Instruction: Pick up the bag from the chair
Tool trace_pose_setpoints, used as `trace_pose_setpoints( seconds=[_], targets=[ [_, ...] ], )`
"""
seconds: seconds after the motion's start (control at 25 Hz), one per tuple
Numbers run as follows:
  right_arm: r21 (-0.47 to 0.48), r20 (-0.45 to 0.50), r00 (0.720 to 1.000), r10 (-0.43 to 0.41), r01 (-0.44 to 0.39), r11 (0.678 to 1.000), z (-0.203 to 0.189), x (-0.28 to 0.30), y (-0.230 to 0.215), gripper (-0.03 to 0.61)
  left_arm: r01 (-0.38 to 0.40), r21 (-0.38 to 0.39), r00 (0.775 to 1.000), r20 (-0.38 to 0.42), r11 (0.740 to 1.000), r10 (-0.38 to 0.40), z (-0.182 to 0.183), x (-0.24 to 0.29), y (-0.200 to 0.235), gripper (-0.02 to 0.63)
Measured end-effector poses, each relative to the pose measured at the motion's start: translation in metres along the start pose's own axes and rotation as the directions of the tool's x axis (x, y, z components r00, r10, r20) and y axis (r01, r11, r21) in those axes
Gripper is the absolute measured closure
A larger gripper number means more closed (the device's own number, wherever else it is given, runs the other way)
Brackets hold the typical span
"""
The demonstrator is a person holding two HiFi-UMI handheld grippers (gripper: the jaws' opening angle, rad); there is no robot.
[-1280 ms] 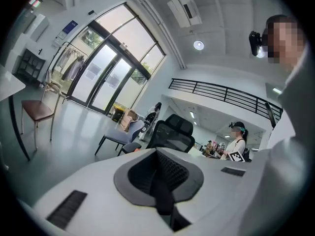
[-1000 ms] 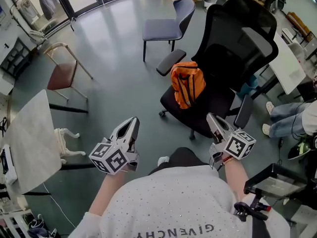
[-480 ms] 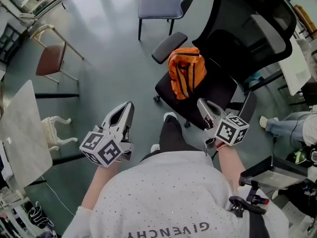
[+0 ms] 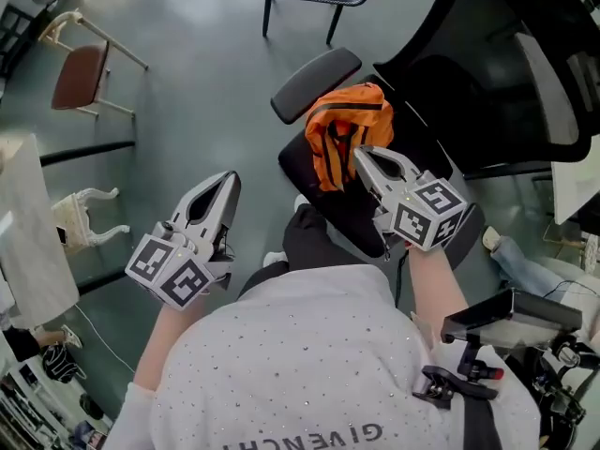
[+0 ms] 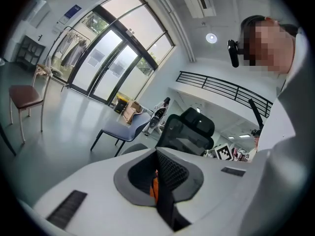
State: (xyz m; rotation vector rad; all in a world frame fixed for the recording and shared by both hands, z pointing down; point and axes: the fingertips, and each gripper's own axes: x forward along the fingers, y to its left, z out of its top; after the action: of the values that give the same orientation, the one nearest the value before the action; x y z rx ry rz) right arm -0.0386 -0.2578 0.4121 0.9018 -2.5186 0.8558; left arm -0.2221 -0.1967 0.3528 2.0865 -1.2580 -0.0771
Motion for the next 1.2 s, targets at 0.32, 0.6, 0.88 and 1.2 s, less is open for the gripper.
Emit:
trace_pose_setpoints(
  seconds=[0.32, 0.6, 0.88, 1.2],
  targets=[
    [-0.144, -0.038, 0.998, 0.039, -0.044, 0.989, 0.005, 0.038, -0.047, 0.488, -0.071, 0.008, 0.997, -0.019, 0.997, 0.071, -0.002, 0.028, 0.014, 0.611],
    [-0.175, -0.218, 0.975, 0.046, -0.085, 0.981, -0.121, -0.016, -0.083, 0.279, -0.14, 0.02, 0.989, -0.047, 0.99, 0.14, -0.09, 0.026, -0.038, 0.611],
    [-0.342, -0.35, 0.936, -0.034, -0.094, 0.935, -0.154, -0.008, -0.098, 0.071, -0.18, 0.02, 0.983, -0.04, 0.983, 0.181, -0.095, 0.025, -0.046, 0.611],
    [-0.568, -0.574, 0.803, -0.159, -0.25, 0.784, -0.199, 0.019, -0.123, -0.006, -0.212, 0.02, 0.975, -0.057, 0.977, 0.213, -0.097, 0.021, -0.044, 0.611]
  ],
)
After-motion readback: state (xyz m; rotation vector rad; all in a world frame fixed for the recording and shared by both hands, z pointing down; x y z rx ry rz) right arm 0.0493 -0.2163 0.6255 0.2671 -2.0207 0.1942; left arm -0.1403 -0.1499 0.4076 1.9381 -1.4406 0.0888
